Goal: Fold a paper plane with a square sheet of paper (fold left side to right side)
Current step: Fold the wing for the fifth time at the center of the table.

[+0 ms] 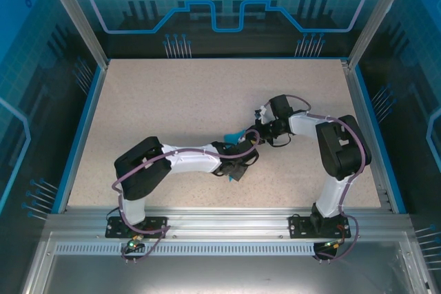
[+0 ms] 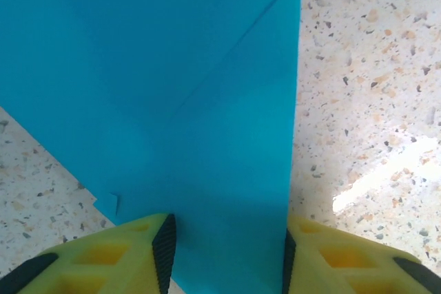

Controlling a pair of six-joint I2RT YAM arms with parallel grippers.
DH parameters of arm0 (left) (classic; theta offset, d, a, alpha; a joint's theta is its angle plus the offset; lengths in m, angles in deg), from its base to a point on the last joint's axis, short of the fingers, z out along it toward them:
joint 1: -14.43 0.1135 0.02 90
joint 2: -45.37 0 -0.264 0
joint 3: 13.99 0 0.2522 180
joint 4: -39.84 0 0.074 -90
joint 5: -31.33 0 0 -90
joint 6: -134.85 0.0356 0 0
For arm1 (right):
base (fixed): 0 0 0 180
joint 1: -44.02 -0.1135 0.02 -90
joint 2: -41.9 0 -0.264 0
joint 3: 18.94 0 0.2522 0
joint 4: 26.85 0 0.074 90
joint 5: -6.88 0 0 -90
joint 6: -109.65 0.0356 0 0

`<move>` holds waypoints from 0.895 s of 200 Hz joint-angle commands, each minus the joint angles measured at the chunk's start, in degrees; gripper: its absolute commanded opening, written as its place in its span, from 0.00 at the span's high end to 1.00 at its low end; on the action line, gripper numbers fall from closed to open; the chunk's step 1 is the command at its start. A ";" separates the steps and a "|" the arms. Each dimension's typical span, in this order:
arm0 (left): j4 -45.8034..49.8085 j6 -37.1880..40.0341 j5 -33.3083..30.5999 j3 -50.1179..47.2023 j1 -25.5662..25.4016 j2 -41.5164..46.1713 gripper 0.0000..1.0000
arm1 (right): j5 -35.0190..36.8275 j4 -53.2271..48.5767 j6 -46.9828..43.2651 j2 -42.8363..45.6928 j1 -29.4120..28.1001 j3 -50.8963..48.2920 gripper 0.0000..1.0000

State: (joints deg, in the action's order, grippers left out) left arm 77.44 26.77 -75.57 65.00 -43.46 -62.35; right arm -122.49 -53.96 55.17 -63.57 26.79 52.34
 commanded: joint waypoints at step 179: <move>-4.24 -3.14 2.62 -4.28 1.73 3.65 0.62 | -0.80 -4.12 -1.61 4.84 3.65 -3.44 0.45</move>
State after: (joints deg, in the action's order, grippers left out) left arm 72.59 23.92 -73.21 62.11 -42.28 -60.67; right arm -121.25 -57.72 51.87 -57.58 30.31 50.81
